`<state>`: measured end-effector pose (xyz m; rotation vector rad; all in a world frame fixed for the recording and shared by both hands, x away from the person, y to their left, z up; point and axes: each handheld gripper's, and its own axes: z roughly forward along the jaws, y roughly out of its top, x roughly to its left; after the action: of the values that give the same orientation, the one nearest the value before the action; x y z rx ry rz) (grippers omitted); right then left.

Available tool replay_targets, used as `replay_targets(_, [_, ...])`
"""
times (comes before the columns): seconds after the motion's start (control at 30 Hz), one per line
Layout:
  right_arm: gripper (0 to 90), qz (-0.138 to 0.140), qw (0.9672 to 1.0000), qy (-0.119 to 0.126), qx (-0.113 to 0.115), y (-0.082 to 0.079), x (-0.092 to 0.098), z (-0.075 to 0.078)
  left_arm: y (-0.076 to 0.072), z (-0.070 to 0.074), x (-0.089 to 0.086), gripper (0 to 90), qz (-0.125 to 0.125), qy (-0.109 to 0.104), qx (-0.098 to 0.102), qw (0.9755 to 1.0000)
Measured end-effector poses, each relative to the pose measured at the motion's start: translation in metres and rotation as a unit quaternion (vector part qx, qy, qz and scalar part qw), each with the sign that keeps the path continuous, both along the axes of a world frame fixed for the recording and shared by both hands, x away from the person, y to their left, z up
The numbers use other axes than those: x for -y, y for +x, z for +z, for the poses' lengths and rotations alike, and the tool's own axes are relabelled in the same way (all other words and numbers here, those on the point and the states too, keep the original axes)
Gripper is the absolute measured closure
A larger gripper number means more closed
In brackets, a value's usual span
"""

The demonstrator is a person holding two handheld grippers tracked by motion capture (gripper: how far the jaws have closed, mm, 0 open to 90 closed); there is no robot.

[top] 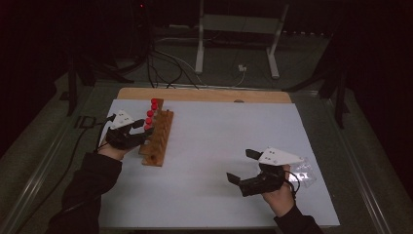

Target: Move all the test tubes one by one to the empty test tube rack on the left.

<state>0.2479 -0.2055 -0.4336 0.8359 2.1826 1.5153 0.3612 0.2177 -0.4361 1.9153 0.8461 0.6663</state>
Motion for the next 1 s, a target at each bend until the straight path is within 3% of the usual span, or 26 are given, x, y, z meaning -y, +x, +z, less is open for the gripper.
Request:
replay_targets(0.2, [0.0,-0.004,1.0000,-0.001,0.001,-0.001,0.002,0.000,-0.015,0.011,0.002,20.8,-0.010,-0.005,-0.015,0.9998])
replay_targets(0.4, [0.0,-0.011,0.9999,-0.001,0.004,-0.001,0.005,0.001,-0.037,0.017,0.006,11.2,-0.039,-0.015,-0.026,0.9988])
replay_targets(0.47, [0.0,-0.012,0.9999,-0.003,0.003,-0.002,0.004,0.000,-0.042,0.018,0.006,8.7,-0.057,-0.024,-0.037,0.9974])
replay_targets(0.5, [0.0,-0.012,0.9999,-0.003,0.003,-0.002,0.004,0.000,-0.045,0.018,0.007,2.9,-0.070,-0.027,-0.043,0.9962])
replay_targets(0.8, [0.0,-0.014,0.9999,-0.007,0.001,-0.003,0.004,-0.002,-0.072,0.002,0.013,1.8,-0.100,-0.043,-0.055,0.9925])
replay_targets(0.87, [0.0,-0.012,0.9999,-0.008,0.000,-0.003,0.004,-0.003,-0.077,0.000,0.013,1.8,-0.112,-0.052,-0.057,0.9907])
replay_targets(1.0, [0.0,-0.014,0.9999,-0.006,-0.002,-0.004,0.005,-0.005,-0.087,-0.006,0.017,1.8,-0.126,-0.049,-0.058,0.9891])
